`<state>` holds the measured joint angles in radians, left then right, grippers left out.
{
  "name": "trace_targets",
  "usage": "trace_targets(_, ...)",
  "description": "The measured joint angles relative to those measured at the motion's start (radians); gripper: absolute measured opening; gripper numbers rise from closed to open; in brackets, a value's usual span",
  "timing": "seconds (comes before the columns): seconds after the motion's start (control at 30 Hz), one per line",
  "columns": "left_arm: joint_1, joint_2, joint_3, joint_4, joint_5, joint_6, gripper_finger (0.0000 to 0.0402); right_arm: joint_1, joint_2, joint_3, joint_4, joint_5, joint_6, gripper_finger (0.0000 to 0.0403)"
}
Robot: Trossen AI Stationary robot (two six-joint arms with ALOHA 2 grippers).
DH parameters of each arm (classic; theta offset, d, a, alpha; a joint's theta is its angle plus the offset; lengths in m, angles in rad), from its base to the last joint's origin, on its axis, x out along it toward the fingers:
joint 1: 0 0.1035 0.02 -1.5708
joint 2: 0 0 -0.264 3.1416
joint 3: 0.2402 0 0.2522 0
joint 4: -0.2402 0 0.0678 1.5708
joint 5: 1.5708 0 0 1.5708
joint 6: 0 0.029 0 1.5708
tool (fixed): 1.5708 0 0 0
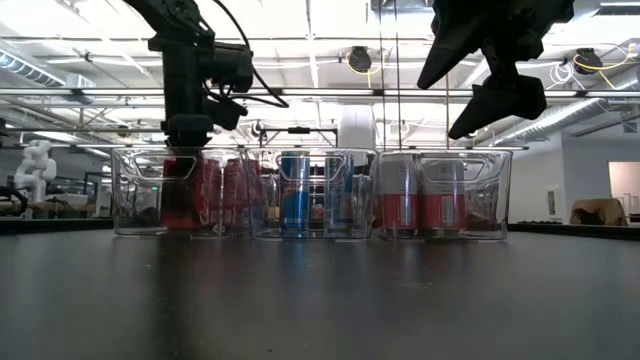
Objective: Sort soda cans
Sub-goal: Put the red soda can into the left transparent bin
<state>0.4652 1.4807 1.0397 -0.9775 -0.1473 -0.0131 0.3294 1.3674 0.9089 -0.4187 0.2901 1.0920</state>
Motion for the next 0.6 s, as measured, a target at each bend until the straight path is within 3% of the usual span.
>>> trace_targets(0.23, -0.001, 0.001, 0.038, -0.065, 0.008, -0.008, 0.0391, 0.0, 0.0, 0.0, 0.0, -0.002, -0.001, 0.0359)
trace_targets(0.43, -0.001, 0.001, 0.182, -0.24, 0.019, -0.078, 0.039, 0.0, 0.0, 0.0, 0.0, -0.003, -0.018, 0.0359)
trace_targets(0.6, -0.019, -0.005, 0.322, -0.417, 0.104, -0.194, 0.039, 0.0, 0.0, 0.0, 0.0, -0.003, -0.033, 0.0359)
